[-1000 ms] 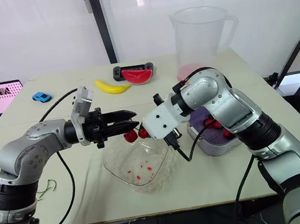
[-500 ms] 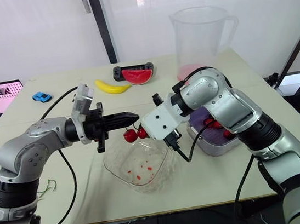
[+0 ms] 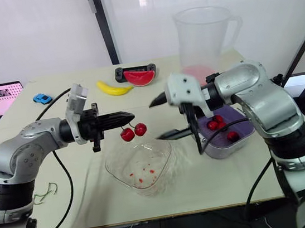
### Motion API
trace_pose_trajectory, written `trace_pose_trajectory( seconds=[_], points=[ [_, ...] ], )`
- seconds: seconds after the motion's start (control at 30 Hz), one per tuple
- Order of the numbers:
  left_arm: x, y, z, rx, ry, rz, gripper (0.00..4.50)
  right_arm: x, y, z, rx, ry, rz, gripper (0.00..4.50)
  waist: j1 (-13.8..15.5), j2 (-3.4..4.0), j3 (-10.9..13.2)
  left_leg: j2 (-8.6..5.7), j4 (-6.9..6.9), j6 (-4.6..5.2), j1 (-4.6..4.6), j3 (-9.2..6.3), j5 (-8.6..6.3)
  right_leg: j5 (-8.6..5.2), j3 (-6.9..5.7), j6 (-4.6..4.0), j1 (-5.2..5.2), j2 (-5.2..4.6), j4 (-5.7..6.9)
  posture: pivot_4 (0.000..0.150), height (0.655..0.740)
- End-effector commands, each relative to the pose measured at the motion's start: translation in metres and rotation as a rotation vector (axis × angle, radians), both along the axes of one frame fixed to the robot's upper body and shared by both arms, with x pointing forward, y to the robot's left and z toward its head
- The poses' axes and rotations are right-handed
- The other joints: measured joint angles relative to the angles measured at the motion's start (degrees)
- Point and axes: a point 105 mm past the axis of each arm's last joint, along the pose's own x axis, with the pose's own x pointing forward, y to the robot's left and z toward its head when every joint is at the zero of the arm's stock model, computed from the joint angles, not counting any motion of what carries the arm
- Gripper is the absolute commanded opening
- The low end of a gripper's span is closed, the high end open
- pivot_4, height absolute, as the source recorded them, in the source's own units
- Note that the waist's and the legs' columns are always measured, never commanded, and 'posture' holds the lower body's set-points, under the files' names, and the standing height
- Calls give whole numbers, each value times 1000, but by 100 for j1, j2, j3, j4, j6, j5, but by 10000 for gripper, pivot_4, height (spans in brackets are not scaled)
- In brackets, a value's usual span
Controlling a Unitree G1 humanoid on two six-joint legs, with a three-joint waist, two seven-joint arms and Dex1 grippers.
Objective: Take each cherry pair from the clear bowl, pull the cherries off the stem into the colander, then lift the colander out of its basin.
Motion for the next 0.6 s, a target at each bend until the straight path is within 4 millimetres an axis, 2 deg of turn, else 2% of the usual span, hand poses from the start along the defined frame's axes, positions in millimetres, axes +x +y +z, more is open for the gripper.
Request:
trace_pose_trajectory(
  seconds=[0.03, 0.1, 0.2, 0.3, 0.6],
  points=[
    [-5, 8, 15, -28, -55, -11, 0, 2, -15, 10, 133, 107, -158, 44690, 16, 0, 0, -1, 1, 0, 0, -1, 0, 0, -1, 0, 0, -1, 0, 1500, 7400],
    [-6, 9, 15, -30, -54, -11, 0, -11, -14, 0, 141, 268, -60, 44690, 52, 0, 0, -4, 4, 1, -1, 0, -1, 0, -1, 0, 4, -4, -2, 1500, 7400],
    [-8, 9, 17, -43, -48, -25, 0, -11, -14, -14, 216, 411, -49, 44690, 39, -1, -1, -4, 7, 35, 0, 2, -19, 0, -1, 0, 8, -4, -5, 1500, 7400],
    [-12, 6, 19, -52, -38, -54, 0, -2, -11, -36, 200, 403, -106, 44690, 41, -1, -1, -6, 5, 37, 1, 3, -21, 0, -2, 0, 8, -3, -2, 1500, 7400],
    [-18, -2, 18, -60, -17, -86, 0, 7, 17, -40, 241, 363, -35, 44690, 2, -1, -1, -5, 4, 33, 2, 6, -18, 0, 1, 0, 3, -1, 0, 1500, 7400]
  ],
)
